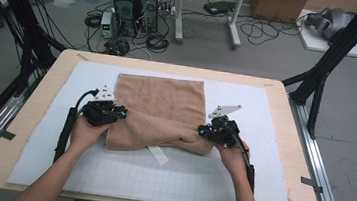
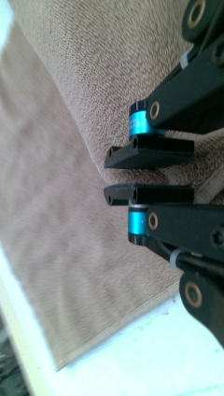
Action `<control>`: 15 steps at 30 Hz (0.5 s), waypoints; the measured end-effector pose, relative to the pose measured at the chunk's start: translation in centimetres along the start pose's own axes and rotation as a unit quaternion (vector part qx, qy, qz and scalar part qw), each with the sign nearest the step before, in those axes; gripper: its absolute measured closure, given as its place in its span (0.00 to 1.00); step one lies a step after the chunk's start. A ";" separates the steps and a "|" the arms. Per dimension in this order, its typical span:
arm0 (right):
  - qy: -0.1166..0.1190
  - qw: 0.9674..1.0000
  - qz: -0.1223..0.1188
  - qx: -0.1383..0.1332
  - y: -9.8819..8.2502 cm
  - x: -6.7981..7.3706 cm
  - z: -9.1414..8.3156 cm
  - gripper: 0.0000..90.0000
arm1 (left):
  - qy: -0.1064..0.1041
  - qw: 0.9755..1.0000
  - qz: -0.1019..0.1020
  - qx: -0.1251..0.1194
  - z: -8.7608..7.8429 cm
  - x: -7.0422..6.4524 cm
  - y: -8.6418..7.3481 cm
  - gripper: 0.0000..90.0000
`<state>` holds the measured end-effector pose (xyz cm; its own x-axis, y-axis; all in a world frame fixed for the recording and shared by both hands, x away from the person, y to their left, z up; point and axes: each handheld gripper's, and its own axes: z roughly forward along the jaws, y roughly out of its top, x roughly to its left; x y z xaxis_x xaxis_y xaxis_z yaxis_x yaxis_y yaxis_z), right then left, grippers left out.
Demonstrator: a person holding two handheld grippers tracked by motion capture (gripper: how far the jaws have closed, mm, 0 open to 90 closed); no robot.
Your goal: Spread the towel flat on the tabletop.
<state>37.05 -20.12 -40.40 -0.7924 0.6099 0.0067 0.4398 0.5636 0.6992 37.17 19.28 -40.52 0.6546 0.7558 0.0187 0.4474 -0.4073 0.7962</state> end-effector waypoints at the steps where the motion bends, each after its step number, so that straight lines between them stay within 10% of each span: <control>1: -0.001 1.000 0.004 0.000 0.0 -0.1 0.1 0.85 | -0.004 1.000 -0.002 0.000 -0.2 0.1 0.0 0.82; 8: 0.014 0.998 -0.010 -0.054 0.2 1.2 -3.1 0.74 | -0.023 0.999 0.000 -0.035 -4.1 0.0 -0.1 0.62; 15: 0.035 0.995 -0.055 -0.080 -0.4 4.7 -4.8 0.72 | -0.034 0.998 0.044 -0.043 -6.7 -2.3 -1.9 0.57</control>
<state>31.10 -20.17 -37.20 -0.8616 0.5068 -0.0298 0.2809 0.5248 0.8035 30.74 21.74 -37.97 0.7298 0.6817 0.0526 0.3343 -0.4228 0.8423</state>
